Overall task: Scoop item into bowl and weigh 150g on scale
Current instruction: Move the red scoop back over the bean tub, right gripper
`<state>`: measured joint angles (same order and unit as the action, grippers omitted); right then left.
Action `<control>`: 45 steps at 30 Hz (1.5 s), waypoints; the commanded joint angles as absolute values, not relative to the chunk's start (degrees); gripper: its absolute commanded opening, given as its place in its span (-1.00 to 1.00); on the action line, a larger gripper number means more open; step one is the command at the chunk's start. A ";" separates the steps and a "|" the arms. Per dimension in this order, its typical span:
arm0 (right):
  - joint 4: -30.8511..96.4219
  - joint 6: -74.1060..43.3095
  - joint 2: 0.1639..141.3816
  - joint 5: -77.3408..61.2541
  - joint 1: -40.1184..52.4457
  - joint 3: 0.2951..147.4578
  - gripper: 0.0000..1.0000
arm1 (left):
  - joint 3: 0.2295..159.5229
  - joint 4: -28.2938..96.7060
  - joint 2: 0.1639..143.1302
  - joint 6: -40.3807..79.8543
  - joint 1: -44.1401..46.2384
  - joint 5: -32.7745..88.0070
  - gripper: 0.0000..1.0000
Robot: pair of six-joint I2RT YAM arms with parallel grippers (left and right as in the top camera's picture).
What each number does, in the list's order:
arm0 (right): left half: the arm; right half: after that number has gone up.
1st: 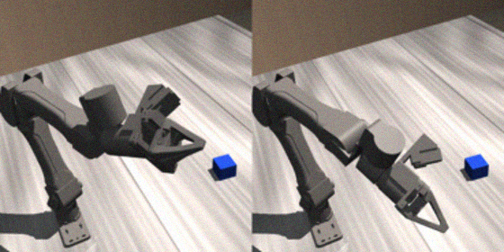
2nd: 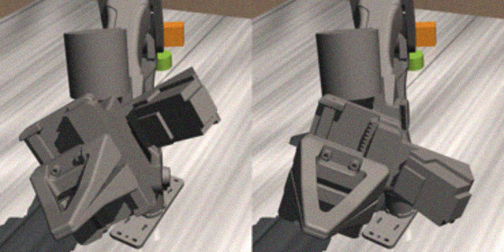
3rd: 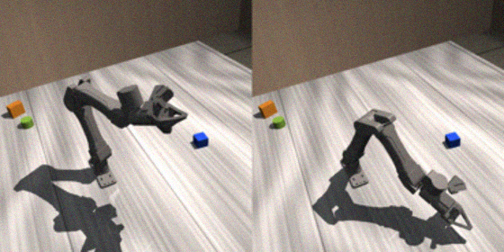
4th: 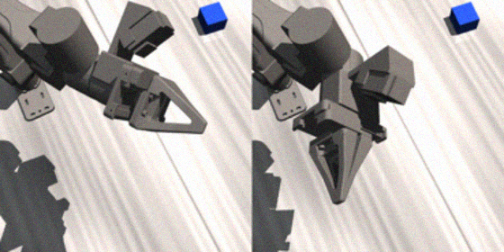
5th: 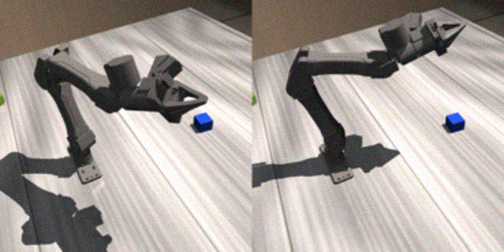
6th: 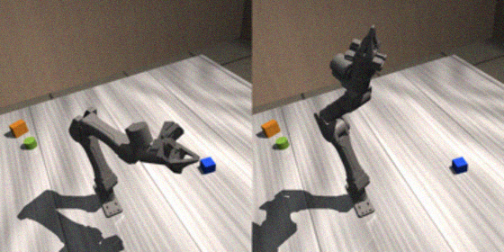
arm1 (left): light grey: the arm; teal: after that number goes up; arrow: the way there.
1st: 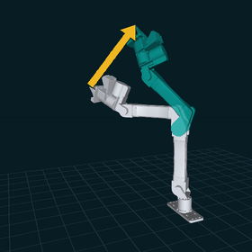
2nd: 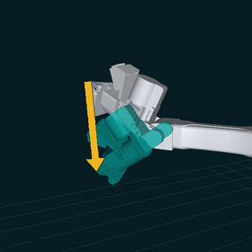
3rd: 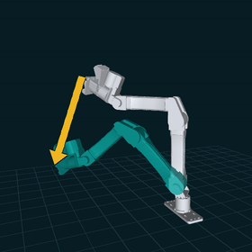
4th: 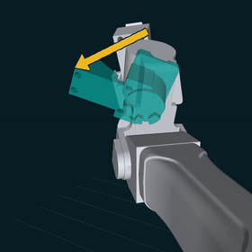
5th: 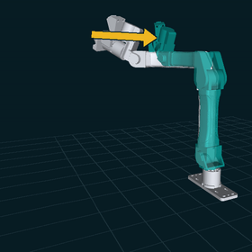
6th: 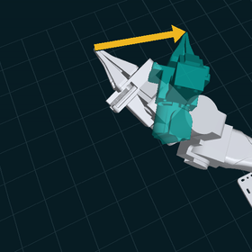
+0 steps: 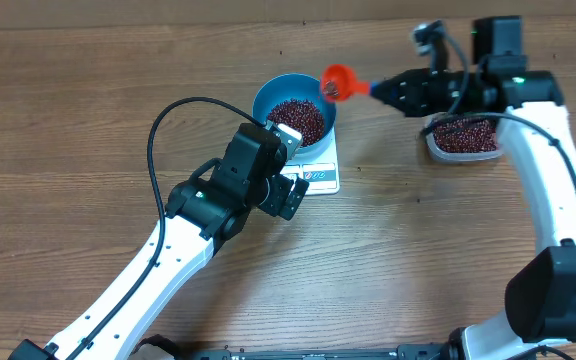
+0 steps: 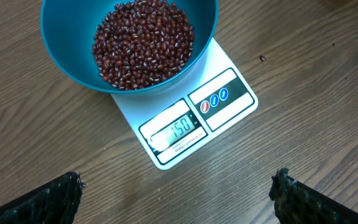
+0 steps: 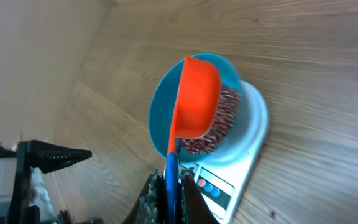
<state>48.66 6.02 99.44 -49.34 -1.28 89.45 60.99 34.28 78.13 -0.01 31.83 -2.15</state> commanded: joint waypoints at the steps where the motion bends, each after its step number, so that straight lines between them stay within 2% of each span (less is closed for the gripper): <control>1: 50.41 5.82 96.82 -52.60 -6.59 89.65 -0.93 | 60.80 34.26 78.48 -0.69 31.68 -1.89 0.99; 10: 56.58 9.80 90.85 -50.35 -21.65 89.65 -0.93 | 60.80 34.26 78.48 -0.69 31.68 -1.87 0.99; 13: 60.20 14.44 88.25 -46.35 -27.42 89.65 -0.93 | 60.80 34.26 78.48 -0.69 31.68 -1.89 0.99; 17: 63.48 21.41 86.80 -42.48 -30.09 89.65 -0.93 | 60.80 34.26 78.48 -0.69 31.68 -1.87 0.99; 22: 65.14 24.53 86.35 -28.51 -30.13 89.65 -0.93 | 60.77 34.26 78.48 -0.69 31.68 -1.89 1.00; 29: 66.04 26.52 86.35 -26.65 -29.15 89.65 -0.93 | 60.80 34.26 78.48 -0.69 31.68 -1.87 0.99; 45: 66.87 18.04 86.37 0.12 -14.68 89.62 -0.93 | 60.80 34.26 78.48 -0.69 31.68 -1.87 0.99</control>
<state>66.78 21.54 87.70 -8.21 -16.86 89.45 60.99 34.28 78.13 -0.01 31.83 -2.15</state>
